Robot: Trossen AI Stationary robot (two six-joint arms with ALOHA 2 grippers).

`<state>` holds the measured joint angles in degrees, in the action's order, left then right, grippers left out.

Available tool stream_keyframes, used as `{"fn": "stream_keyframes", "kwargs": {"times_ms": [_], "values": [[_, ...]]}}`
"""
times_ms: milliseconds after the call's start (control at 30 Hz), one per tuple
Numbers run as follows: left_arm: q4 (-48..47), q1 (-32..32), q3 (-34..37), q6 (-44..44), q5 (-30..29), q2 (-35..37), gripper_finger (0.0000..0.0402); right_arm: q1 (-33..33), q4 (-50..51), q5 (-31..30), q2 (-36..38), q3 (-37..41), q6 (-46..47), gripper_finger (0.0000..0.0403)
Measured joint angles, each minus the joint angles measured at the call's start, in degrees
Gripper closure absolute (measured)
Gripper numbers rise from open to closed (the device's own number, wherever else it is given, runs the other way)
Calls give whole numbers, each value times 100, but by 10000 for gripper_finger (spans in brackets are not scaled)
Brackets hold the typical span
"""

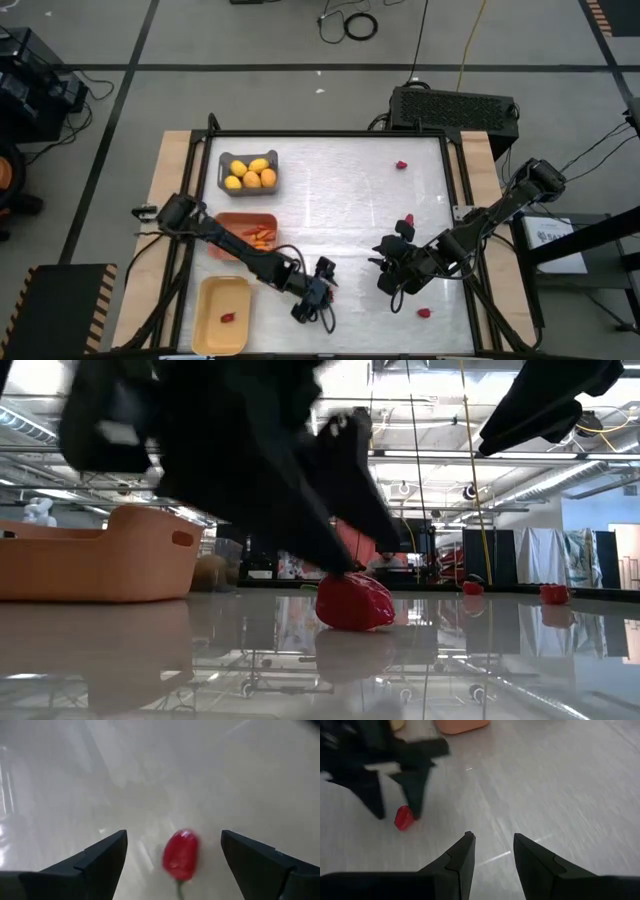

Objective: Sort produce into baskets
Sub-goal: Put the red chili pepper into the yellow bin

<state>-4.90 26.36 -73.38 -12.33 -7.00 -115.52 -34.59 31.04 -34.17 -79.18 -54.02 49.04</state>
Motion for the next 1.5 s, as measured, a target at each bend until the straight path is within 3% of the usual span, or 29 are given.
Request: {"fn": "stream_keyframes", "kwargs": {"times_ms": [467,1133,1333,1500], "values": [[-102,-292,2,-1,703,-223,85,1,40,-7,0,0,-20,277],[-209,-313,2,257,725,-221,284,2,40,-33,0,0,-17,277],[-278,-313,7,261,786,49,323,2,45,-33,0,0,-20,277],[-912,-313,7,304,808,498,333,0,42,-30,0,0,3,277]]}}
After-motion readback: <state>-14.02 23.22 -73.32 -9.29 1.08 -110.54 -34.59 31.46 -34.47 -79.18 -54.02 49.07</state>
